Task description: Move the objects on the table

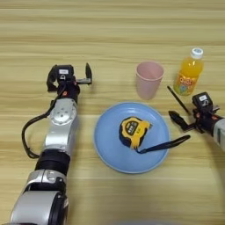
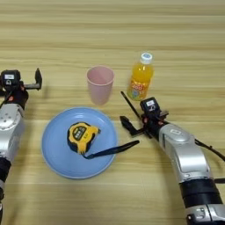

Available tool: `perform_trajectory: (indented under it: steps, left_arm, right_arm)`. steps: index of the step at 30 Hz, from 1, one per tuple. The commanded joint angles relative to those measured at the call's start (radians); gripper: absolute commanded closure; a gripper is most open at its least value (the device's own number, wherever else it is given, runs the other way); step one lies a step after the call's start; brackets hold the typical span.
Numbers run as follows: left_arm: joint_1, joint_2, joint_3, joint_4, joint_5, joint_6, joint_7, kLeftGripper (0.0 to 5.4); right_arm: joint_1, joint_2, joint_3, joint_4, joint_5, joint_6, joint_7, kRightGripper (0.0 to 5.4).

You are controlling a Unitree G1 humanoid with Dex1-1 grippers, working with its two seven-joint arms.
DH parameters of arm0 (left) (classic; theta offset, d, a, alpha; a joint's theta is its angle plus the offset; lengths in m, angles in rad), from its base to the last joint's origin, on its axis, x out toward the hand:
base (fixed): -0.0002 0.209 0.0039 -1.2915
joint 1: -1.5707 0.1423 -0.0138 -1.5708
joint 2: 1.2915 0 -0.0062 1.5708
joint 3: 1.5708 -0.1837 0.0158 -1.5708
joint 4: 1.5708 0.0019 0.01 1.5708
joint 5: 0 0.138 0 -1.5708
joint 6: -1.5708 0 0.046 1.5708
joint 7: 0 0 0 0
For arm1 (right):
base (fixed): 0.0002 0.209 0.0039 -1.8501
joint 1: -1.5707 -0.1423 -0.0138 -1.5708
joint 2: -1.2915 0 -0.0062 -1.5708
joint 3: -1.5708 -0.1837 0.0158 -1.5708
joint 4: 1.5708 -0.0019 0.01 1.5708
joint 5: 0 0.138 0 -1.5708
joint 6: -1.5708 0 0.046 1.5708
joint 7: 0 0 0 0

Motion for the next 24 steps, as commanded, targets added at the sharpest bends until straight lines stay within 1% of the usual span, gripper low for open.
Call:
perform_trajectory:
  steps: [1,6,12,17,24]
  left_arm:
    - [0.001,-0.003,-0.005,-0.005,0.018,0.013,0.008,0.0]
    - [0.0,-0.004,-0.005,-0.006,0.018,0.014,0.01,0.0]
    - [0.0,-0.005,-0.006,-0.006,0.018,0.014,0.011,0.0]
    - [0.0,-0.005,-0.006,-0.007,0.019,0.015,0.012,0.0]
    - [0.002,-0.006,-0.007,-0.012,0.019,0.016,0.012,0.0]
  right_arm:
    - [-0.007,0.003,0.015,0.037,-0.013,0.015,0.003,0.02]
    - [-0.009,0.003,0.014,0.046,-0.005,0.024,0.007,0.02]
    - [-0.011,0.008,0.014,0.068,0.009,0.045,0.019,0.66]
    - [-0.013,0.013,0.02,0.093,0.011,0.045,0.023,1.26]
    - [-0.01,0.014,0.024,0.092,0.009,0.046,0.029,2.02]
